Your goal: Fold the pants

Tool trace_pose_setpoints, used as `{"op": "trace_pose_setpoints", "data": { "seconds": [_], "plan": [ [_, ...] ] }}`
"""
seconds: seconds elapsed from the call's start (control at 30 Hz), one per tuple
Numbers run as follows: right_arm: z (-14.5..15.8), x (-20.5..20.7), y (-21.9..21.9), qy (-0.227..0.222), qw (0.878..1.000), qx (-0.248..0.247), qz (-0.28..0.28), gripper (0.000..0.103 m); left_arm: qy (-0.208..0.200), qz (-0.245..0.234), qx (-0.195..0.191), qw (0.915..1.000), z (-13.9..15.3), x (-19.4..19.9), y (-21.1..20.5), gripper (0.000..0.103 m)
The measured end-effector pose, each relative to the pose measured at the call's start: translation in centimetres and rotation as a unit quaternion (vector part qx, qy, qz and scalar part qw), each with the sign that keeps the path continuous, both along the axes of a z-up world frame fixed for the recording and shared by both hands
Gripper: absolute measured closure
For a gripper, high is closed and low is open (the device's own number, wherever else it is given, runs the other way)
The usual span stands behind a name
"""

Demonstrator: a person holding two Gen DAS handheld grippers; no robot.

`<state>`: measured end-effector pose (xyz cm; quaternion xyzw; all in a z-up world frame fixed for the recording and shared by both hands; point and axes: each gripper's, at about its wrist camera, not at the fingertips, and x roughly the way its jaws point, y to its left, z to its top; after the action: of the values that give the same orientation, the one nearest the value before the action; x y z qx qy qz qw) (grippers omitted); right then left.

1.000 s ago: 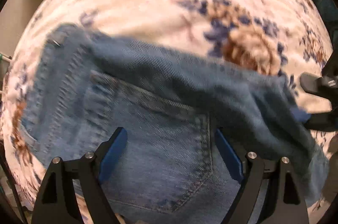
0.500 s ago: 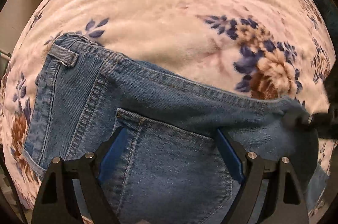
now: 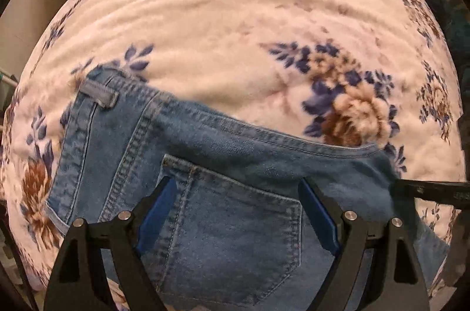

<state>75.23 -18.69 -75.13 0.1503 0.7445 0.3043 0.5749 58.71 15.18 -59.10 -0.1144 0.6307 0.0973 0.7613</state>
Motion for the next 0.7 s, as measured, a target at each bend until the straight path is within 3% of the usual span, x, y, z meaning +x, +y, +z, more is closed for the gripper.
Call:
{"op": "trace_pose_setpoints", "data": {
  "seconds": [0.07,0.2,0.3,0.37,0.47,0.5,0.53,0.6,0.7],
  "plan": [
    [0.1,0.1,-0.4,-0.025,0.999,-0.017,-0.023,0.100,0.001,-0.004,-0.007,1.0000,-0.1,0.6,-0.6,0.019],
    [0.6,-0.3,1.1,-0.074,0.995,-0.072,0.004,0.100,0.010,-0.025,0.009,0.9996,-1.7,2.5,-0.8,0.019],
    [0.1,-1.4,4.5,-0.081,0.991,-0.103,0.016,0.100,0.022,-0.040,0.031,0.9985,-3.1,3.6,-1.4,0.019],
    [0.2,-1.3,4.2,-0.070,0.993,-0.098,0.005,0.100,0.029,-0.049,0.042,0.9975,-3.2,3.8,-1.9,0.019],
    [3.7,-1.5,1.1,-0.085,0.993,-0.073,-0.027,0.091,0.018,-0.055,0.025,0.9980,-2.0,3.7,-2.5,0.019],
    [4.9,-1.8,0.5,-0.100,0.991,-0.080,-0.025,0.082,0.016,-0.057,0.021,0.9980,-1.8,3.9,-3.0,0.019],
    [6.0,-2.4,0.0,-0.115,0.988,-0.098,-0.018,0.061,0.014,-0.059,0.019,0.9980,-1.6,3.9,-3.2,0.019],
    [7.3,-4.1,-0.6,-0.136,0.983,-0.124,0.003,0.039,0.011,-0.059,0.016,0.9981,-1.1,3.4,-3.7,0.019],
    [6.4,-6.7,-0.5,-0.130,0.976,-0.159,0.067,0.039,0.013,-0.057,0.008,0.9982,-1.1,2.5,-4.7,0.019]
  ]
}}
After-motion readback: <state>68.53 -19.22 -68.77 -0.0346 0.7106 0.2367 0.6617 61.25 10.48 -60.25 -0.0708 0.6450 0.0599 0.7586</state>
